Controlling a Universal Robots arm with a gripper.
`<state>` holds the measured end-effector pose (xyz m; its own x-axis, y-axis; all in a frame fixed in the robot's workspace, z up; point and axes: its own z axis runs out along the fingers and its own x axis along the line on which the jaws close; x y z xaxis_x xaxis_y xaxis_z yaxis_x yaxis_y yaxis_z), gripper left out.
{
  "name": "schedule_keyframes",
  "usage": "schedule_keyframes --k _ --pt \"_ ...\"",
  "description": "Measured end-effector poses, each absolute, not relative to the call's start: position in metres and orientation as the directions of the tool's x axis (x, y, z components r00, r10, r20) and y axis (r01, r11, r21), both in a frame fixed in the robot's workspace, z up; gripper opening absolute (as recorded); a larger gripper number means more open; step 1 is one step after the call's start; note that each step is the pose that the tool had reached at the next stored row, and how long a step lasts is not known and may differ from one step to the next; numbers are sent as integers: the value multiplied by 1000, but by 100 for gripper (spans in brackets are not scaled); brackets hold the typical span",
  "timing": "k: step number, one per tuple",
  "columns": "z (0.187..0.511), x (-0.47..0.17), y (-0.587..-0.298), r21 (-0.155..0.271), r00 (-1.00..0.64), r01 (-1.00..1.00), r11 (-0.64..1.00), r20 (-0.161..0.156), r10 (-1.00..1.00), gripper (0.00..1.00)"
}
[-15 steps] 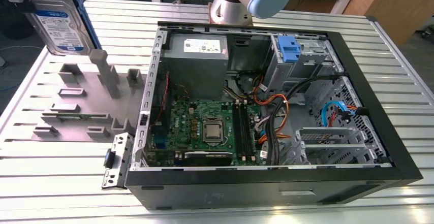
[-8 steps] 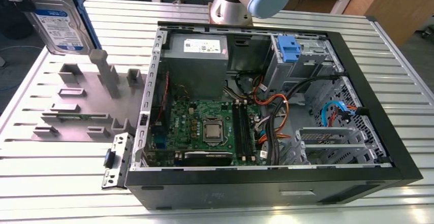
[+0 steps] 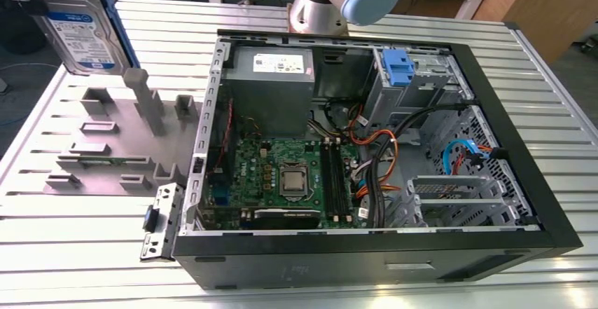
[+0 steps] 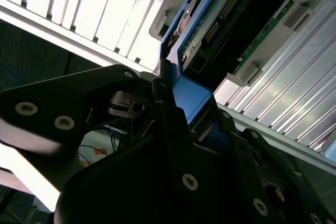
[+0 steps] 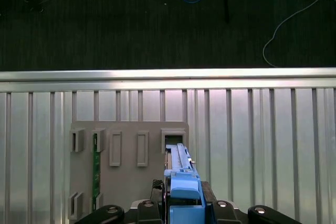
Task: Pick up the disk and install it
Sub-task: 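Pick up the disk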
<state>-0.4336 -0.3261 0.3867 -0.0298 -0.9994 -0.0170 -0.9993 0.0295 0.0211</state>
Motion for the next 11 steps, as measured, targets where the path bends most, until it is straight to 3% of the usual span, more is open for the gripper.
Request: schedule_keyframes --k 11 --pt "397 -434 -326 21 -30 -999 29 -17 -999 36"
